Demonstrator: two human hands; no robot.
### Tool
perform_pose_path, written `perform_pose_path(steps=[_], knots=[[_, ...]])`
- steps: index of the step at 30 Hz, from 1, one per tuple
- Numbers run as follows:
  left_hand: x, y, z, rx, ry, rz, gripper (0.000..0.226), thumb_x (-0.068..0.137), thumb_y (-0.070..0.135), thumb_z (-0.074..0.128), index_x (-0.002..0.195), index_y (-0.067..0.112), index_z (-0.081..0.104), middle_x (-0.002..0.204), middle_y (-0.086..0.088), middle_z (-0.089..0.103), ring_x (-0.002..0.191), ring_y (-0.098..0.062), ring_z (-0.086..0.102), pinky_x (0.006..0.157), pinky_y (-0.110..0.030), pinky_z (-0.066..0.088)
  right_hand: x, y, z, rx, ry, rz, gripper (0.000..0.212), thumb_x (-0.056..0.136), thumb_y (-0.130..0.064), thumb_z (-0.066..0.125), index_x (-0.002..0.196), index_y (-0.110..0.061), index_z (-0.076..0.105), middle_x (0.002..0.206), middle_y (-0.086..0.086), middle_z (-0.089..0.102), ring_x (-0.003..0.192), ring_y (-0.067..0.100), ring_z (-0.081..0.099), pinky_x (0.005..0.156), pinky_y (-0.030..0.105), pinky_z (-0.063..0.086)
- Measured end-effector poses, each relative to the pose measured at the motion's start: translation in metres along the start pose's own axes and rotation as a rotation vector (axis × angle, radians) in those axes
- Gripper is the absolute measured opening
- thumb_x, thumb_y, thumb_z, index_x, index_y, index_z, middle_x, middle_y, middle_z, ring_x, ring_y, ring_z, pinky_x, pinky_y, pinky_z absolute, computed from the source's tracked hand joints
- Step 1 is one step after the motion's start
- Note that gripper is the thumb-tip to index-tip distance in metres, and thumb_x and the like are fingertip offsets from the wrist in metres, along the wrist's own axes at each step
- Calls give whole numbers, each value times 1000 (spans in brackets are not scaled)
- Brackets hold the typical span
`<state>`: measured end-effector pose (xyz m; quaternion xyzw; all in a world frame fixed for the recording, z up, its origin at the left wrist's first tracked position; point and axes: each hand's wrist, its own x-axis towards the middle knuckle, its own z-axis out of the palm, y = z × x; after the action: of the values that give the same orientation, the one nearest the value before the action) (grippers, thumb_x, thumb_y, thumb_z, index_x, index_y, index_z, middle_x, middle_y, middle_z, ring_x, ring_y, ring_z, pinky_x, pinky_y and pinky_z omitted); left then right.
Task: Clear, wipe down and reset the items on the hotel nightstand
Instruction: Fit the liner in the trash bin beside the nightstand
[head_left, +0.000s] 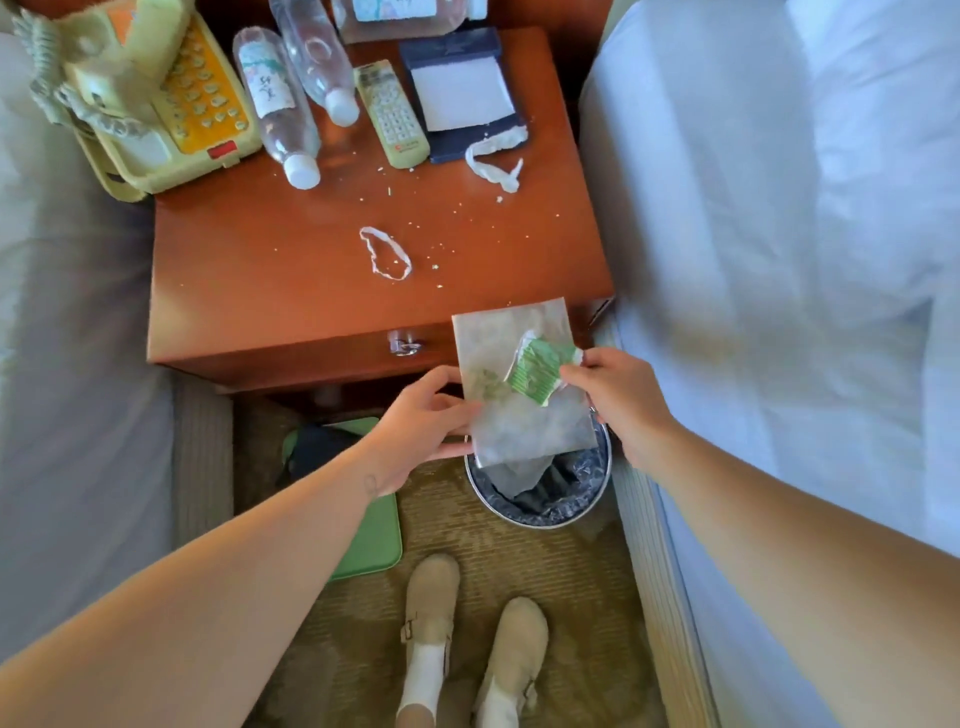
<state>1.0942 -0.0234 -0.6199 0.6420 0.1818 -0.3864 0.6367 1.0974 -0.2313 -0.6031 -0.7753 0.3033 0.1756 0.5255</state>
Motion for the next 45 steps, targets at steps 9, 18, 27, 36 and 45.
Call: perform_pose_path(steps=[9,18,27,36,45], knots=[[36,-83,56,270,20,-74,21,98,10,56,118,16,58,93,-8,70,70,-7,69,67,-24,59,2,124,-19,-31,22,227,5,88,-17,65,90,-13,65,76,3,59,62,13,50,51,24,33],[70,-125,65,642,59,-105,56,101,26,49,151,15,28,128,3,46,79,-5,55,64,-16,45,26,179,7,-29,-103,365,48,88,-22,68,131,-13,51,117,9,56,111,26,57,97,42,49],[54,-81,59,717,98,-47,58,101,31,47,153,19,25,138,5,49,85,1,54,66,-13,38,23,133,-13,-120,-120,310,50,87,-17,68,134,-14,50,124,13,57,111,29,59,99,45,49],[17,38,38,834,205,182,26,96,34,47,122,36,51,106,14,61,98,-15,60,88,-44,53,25,-3,-44,-68,-67,5,17,85,-4,63,90,-20,67,88,5,71,69,11,67,71,26,52],[27,110,-35,962,539,310,33,94,22,52,126,25,48,122,0,51,108,-23,55,89,-44,51,54,-102,-26,-348,0,-276,28,89,-10,55,113,-21,64,113,1,66,108,21,61,90,28,47]])
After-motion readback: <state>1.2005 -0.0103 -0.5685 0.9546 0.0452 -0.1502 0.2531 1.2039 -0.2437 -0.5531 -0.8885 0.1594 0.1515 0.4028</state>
